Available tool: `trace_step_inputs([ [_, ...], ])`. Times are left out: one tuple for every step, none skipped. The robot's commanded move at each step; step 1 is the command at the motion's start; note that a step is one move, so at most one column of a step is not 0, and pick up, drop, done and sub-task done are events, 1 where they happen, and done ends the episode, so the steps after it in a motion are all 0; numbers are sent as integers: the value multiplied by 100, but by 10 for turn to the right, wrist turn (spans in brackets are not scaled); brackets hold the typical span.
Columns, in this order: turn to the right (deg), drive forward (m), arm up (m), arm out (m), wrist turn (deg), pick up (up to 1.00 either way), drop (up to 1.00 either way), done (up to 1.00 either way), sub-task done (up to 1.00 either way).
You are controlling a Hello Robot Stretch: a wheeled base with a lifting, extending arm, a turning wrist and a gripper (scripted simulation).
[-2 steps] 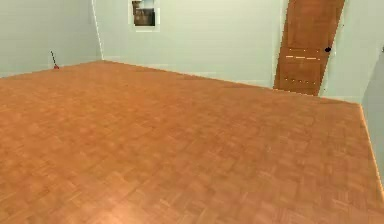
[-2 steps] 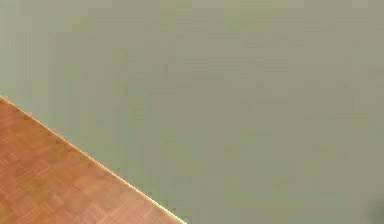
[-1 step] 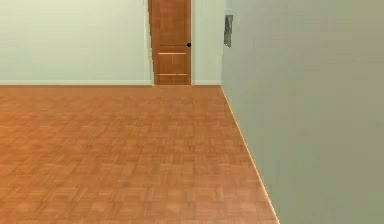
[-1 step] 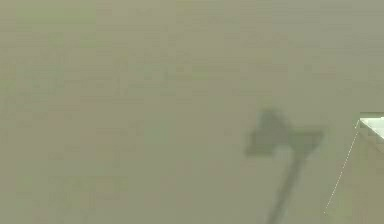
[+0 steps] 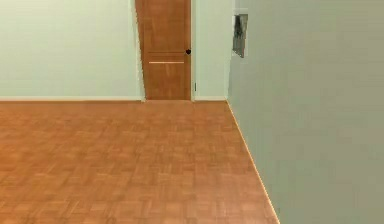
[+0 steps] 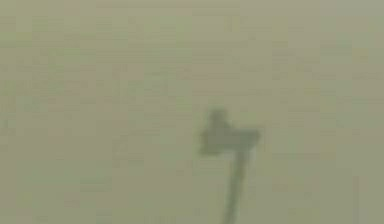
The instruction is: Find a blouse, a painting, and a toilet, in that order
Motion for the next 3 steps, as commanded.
trace_step_inputs([
  [0,100,0,0,0,0,0,0,0],
  [0,100,0,0,0,0,0,0,0],
  [60,0,0,0,0,0,0,0,0],
])
